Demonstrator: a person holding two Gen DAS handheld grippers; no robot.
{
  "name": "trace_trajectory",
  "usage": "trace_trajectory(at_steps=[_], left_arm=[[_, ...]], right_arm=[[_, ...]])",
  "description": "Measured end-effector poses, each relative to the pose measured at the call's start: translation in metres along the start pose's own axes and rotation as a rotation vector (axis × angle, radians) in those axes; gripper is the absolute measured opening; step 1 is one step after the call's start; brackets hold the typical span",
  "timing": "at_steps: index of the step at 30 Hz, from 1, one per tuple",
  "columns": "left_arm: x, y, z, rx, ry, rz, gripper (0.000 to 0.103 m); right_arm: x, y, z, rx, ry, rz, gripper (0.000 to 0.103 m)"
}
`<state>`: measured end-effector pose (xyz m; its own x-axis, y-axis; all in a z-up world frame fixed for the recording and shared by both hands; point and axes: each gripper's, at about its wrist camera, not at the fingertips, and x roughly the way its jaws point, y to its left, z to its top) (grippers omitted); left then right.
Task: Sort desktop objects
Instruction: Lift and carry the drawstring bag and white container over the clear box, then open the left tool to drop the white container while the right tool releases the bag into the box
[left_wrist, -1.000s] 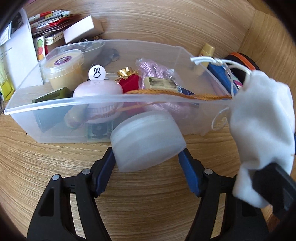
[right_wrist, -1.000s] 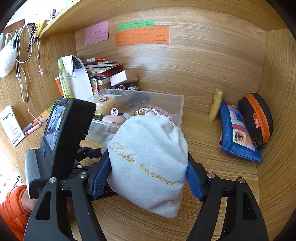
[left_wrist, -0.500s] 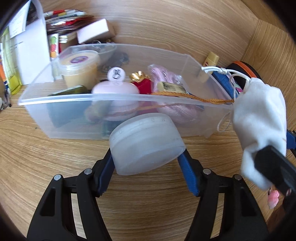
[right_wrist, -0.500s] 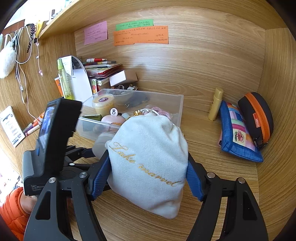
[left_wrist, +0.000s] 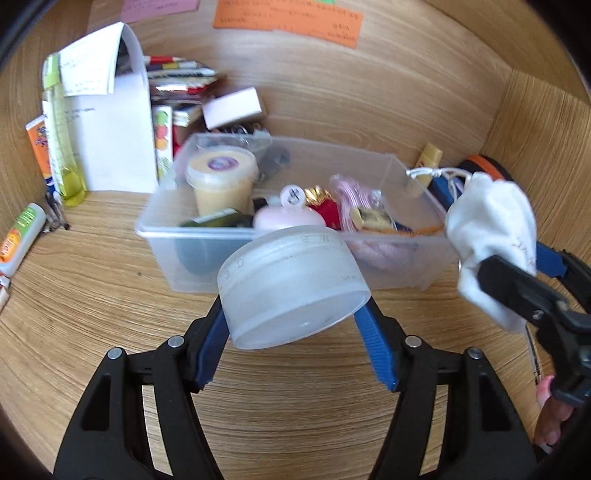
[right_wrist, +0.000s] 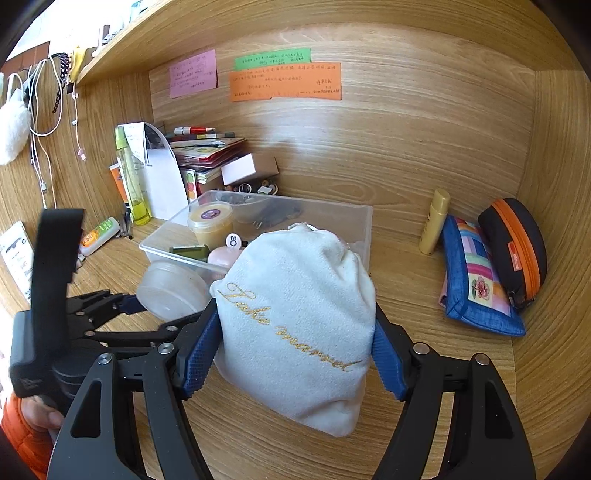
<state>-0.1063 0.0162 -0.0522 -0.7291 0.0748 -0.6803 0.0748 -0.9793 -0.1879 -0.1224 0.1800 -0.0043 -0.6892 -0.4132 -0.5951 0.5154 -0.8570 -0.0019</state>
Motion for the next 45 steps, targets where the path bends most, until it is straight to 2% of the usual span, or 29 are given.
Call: trace_trajectory(at_steps=[13,20,30,45], left_arm=[[-0.024,0.033,0.032,-0.022,-0.045,-0.018,0.066],[-0.027,0.048,0.056,-0.025,-0.053,-0.036,0.066],[0.001,0.045,0.084,0.02,-0.034,-0.064,0.066],[0.06,0.03,0.11,0.086,0.044,-0.08,0.066]], right_arm=[[0.011,0.011,0.029,-0.01,-0.037,-0.001,0.071],[0.027,0.014,0.044,-0.016,-0.028,-0.001,0.071],[0.063,0.012,0.056,-0.013,0.027,-0.016,0.071],[0.104,-0.01,0.06,0.01,0.091,-0.061,0.071]])
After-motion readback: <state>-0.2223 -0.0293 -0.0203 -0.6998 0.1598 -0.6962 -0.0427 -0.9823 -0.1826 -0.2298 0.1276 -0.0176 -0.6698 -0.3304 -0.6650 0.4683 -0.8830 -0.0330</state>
